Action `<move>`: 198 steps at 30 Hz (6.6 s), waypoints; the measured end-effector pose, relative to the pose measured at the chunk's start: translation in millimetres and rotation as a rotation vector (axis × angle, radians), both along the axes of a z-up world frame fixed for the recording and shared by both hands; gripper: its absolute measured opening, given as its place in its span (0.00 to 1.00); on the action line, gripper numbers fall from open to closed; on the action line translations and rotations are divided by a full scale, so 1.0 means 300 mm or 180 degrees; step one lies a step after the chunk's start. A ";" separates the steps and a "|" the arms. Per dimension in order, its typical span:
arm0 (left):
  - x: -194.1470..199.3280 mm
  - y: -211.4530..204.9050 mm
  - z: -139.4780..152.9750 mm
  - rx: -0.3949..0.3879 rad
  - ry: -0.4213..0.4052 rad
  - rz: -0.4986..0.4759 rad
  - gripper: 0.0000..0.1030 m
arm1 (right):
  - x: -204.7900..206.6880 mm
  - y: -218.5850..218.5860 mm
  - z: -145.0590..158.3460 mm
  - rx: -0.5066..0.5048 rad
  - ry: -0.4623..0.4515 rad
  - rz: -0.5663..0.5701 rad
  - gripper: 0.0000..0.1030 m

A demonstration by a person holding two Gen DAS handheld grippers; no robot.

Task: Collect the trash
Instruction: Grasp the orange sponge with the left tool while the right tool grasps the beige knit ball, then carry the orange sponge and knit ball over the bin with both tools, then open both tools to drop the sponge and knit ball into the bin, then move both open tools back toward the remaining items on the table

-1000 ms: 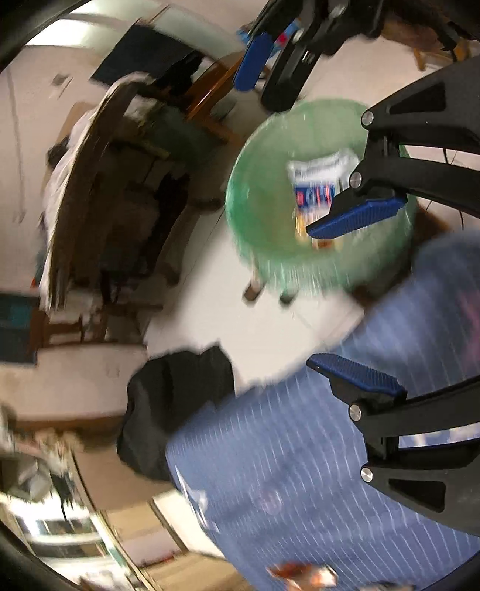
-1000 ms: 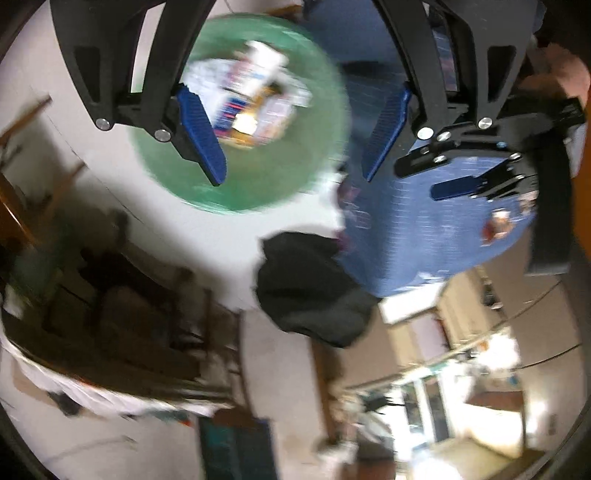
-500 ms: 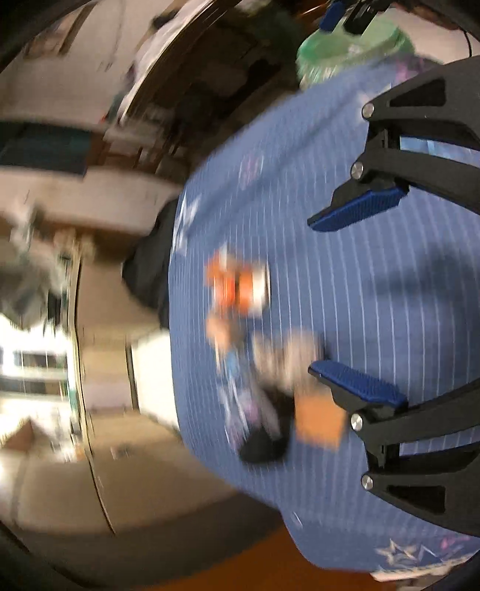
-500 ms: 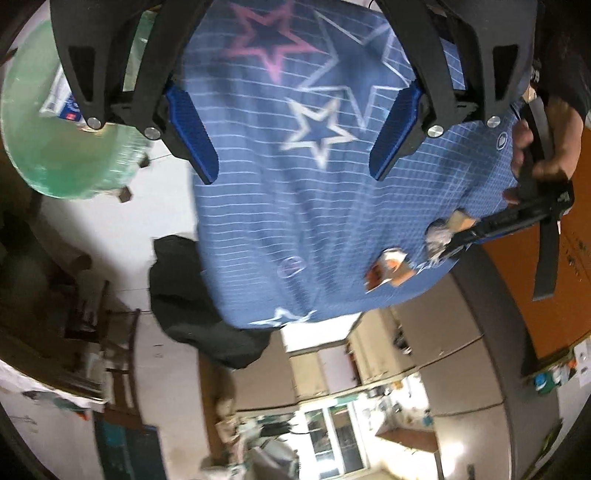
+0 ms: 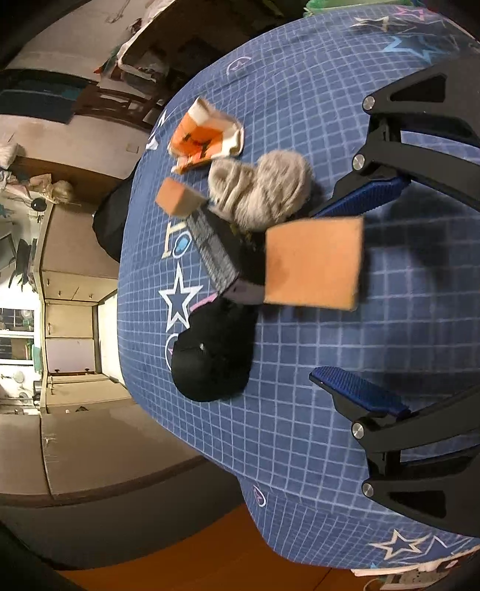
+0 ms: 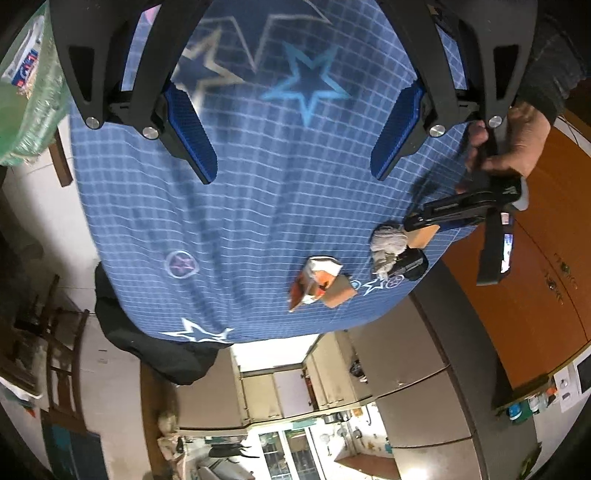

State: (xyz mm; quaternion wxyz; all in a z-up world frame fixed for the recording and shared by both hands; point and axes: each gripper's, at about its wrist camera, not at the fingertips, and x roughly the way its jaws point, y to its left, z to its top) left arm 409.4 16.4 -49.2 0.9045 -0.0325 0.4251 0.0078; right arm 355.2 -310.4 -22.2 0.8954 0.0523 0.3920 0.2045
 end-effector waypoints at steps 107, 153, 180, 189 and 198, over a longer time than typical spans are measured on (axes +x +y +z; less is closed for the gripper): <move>-0.299 -1.820 0.227 -0.0154 -0.0261 -0.2723 0.38 | -0.381 -1.166 -0.005 -0.0380 0.0404 -0.2168 0.39; -0.221 -1.901 0.007 0.0046 0.0070 -0.2723 0.56 | -0.372 -1.235 -0.143 -0.0221 0.0720 -0.2095 0.45; -0.206 -1.309 0.116 -0.0117 -0.0215 -0.1971 0.68 | -0.290 -0.719 0.029 -0.0269 -0.0150 -0.1256 0.71; -0.076 -0.589 0.162 -0.0019 -0.0339 -0.1043 0.69 | -0.128 -0.324 0.053 -0.0085 -0.0183 -0.0519 0.71; 0.044 -0.061 0.143 0.0106 -0.0450 -0.0690 0.74 | 0.036 -0.024 0.006 -0.0018 -0.0006 -0.0118 0.74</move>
